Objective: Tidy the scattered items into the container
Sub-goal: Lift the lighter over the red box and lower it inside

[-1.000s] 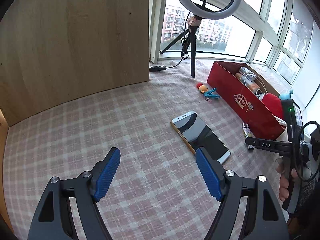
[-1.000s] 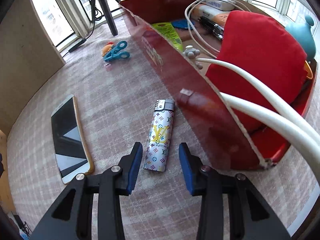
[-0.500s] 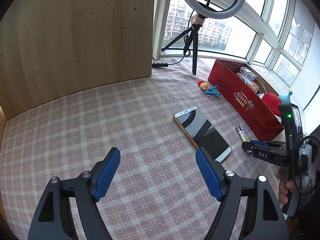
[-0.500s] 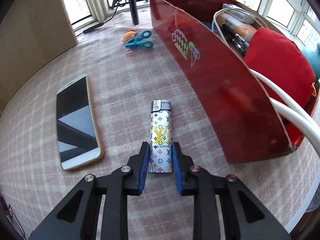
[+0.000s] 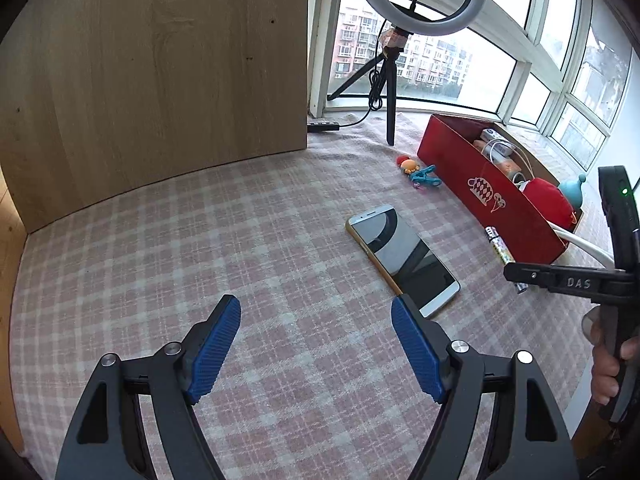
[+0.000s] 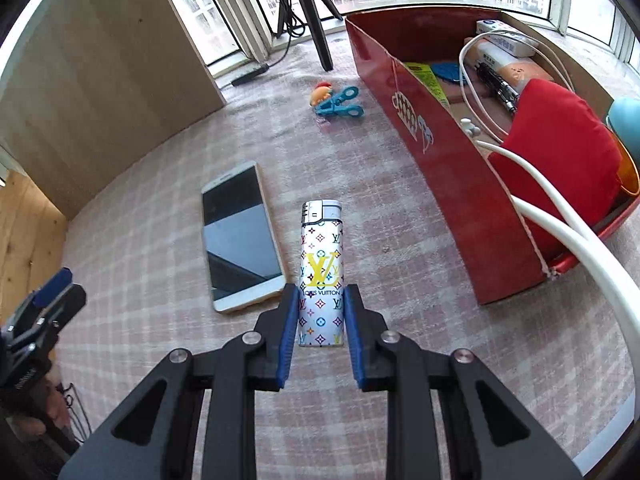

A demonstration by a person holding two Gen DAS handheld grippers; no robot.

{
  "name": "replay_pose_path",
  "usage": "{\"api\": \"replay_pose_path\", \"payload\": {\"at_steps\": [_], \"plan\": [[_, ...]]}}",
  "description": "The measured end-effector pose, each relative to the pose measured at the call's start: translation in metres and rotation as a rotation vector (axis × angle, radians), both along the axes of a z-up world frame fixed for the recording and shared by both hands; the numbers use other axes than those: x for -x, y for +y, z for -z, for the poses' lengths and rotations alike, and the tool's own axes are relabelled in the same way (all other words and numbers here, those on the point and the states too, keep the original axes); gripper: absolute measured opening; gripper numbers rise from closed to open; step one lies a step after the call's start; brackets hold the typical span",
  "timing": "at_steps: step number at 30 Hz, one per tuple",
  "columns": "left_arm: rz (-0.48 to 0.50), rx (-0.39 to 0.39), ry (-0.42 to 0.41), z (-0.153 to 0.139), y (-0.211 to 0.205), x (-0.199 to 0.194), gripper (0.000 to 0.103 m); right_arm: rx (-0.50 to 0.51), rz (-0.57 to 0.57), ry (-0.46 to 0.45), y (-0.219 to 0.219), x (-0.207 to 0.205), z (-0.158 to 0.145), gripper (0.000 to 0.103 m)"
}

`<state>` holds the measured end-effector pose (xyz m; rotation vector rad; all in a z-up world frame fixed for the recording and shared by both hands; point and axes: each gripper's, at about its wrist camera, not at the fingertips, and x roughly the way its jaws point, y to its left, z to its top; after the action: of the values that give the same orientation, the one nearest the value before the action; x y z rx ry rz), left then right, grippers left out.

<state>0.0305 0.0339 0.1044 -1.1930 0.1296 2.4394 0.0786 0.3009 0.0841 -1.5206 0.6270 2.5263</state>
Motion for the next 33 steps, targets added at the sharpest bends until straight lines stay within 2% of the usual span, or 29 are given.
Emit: {"api": "replay_pose_path", "payload": {"at_steps": [4,7,11,15,20,26,33], "plan": [[-0.026,0.028,0.031,-0.014,0.002,-0.015,0.076,0.096,-0.025,0.069,0.004,-0.007,-0.028,0.022],[-0.048,0.056,0.055,-0.024,0.005,-0.026,0.076,0.133,-0.043,0.121,0.016,-0.017,-0.054,0.022],[-0.099,0.088,0.086,-0.039,0.005,-0.040,0.076,0.200,-0.028,0.170,0.055,-0.032,-0.085,0.022],[-0.166,0.114,0.108,-0.051,0.009,-0.049,0.076,0.198,-0.009,0.187,0.106,-0.045,-0.108,0.022],[-0.229,0.123,0.122,-0.065,0.033,-0.047,0.076,0.134,-0.023,0.150,0.167,-0.037,-0.124,0.022],[-0.266,0.102,0.138,-0.071,0.078,-0.039,0.076,0.053,-0.123,0.051,0.224,0.005,-0.118,0.023],[-0.273,0.123,0.110,-0.061,0.114,-0.021,0.076,0.092,-0.238,-0.093,0.246,0.064,-0.077,0.023]]}}
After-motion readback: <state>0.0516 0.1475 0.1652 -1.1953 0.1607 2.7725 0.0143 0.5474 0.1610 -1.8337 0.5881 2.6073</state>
